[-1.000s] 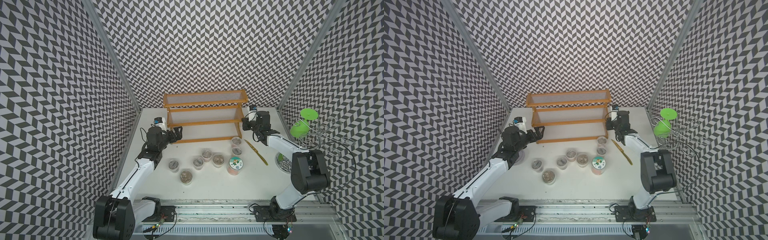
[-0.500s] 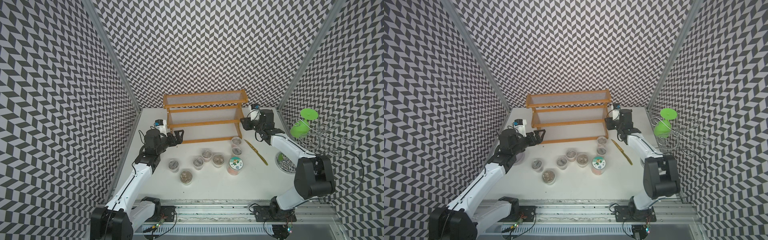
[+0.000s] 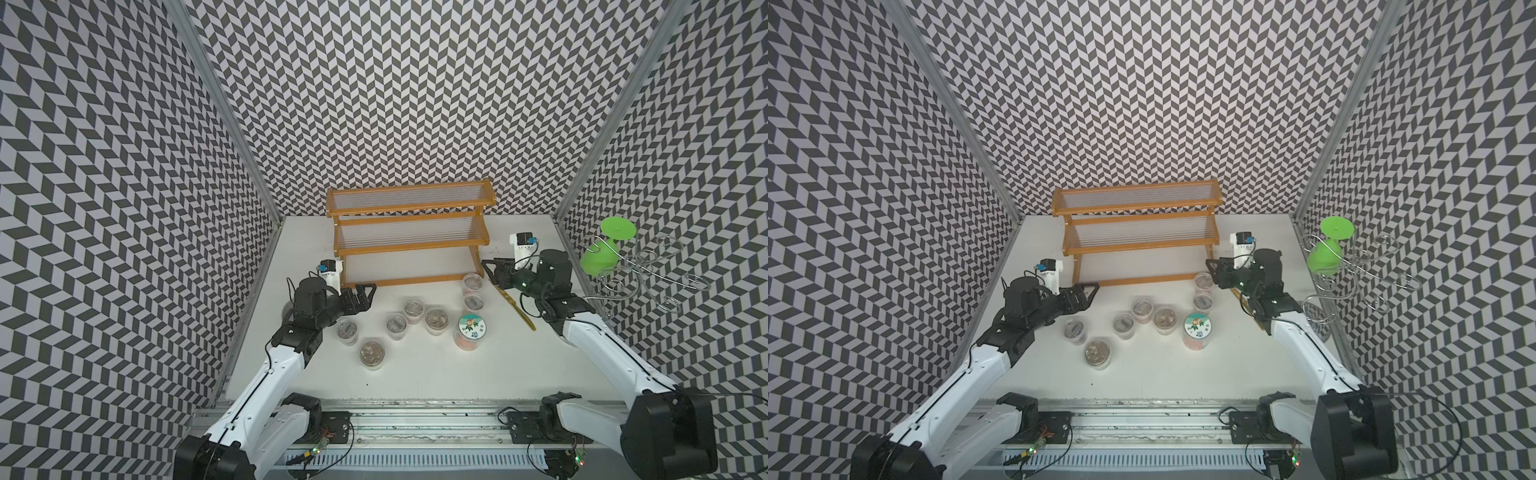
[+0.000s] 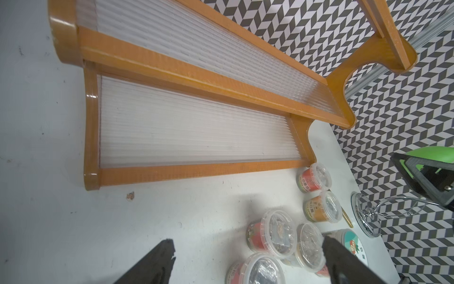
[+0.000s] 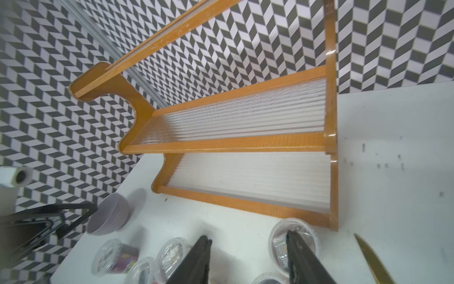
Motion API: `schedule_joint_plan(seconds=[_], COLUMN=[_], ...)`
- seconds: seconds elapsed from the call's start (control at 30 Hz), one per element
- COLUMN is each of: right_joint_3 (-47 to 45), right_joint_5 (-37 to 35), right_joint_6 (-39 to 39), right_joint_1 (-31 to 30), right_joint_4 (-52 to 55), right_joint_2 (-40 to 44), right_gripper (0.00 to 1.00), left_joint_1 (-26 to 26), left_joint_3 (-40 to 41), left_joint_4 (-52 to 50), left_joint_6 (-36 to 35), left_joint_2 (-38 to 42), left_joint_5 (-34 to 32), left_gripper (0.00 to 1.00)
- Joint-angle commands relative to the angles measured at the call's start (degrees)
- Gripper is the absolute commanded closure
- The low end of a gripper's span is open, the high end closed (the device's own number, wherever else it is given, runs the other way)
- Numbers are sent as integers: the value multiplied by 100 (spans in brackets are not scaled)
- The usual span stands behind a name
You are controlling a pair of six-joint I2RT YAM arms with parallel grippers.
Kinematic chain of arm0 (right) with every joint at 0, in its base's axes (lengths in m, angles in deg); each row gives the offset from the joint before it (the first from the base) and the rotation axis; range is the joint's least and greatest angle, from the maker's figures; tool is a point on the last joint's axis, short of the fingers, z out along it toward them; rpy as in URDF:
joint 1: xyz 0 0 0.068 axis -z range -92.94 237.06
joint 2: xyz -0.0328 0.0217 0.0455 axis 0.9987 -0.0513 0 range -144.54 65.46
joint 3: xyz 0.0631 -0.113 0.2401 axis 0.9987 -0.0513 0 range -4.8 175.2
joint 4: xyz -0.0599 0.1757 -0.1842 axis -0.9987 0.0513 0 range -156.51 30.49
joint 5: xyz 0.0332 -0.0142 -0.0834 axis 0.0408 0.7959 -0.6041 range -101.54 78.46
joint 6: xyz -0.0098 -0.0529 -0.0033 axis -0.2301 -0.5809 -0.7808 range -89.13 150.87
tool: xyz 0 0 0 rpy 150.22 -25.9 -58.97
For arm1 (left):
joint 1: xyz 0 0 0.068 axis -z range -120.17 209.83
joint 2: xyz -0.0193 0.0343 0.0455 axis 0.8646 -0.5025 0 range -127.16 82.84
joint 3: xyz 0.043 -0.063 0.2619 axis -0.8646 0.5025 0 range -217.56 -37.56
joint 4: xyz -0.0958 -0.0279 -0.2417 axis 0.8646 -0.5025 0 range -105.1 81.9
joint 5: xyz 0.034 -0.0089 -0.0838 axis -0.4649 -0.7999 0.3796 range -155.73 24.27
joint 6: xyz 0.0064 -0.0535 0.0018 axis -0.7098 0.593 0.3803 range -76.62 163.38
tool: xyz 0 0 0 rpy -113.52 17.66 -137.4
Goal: Place the seed container on the shelf
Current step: Adjust the shelf at the center of the board.
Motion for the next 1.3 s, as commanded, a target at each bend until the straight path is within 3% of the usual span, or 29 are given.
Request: schedule_joint_plan(seconds=[0.0,0.07,0.13,0.47,0.6,0.9,1.1,1.27], right_joint_3=[65,228,425,2784,3066,2788,2593,2889], right_joint_5=[-102,-968,-1158,-619,-570,-828,-344,-466], right_joint_6=[169,459,597,605,587,316,179,171], right_joint_1=[-58,-21,114,354,353,352,332,333], right_joint_4=[-227,-143,-318,287,318,587,543,650], right_joint_2=[103,-74,-415,-2815,-3260,-3050,-2816,-3054], right_gripper=[43,44,46,60,68,84,81,78], left_joint_1=[102,97,71,61,61,61,61,61], left_joint_3=[64,-1,-158,-638,-628,-645,-671,-647], left_joint_4=[93,23,-52,194,133,104,104,122], left_joint_6=[76,20,104,263,226,111,111,128], left_joint_2=[23,-102,-276,-750,-681,-627,-645,-653], left_joint_5=[46,-201,-488,-280,-265,-282,-281,-289], left_gripper=[2,1,0,0,0,0,0,0])
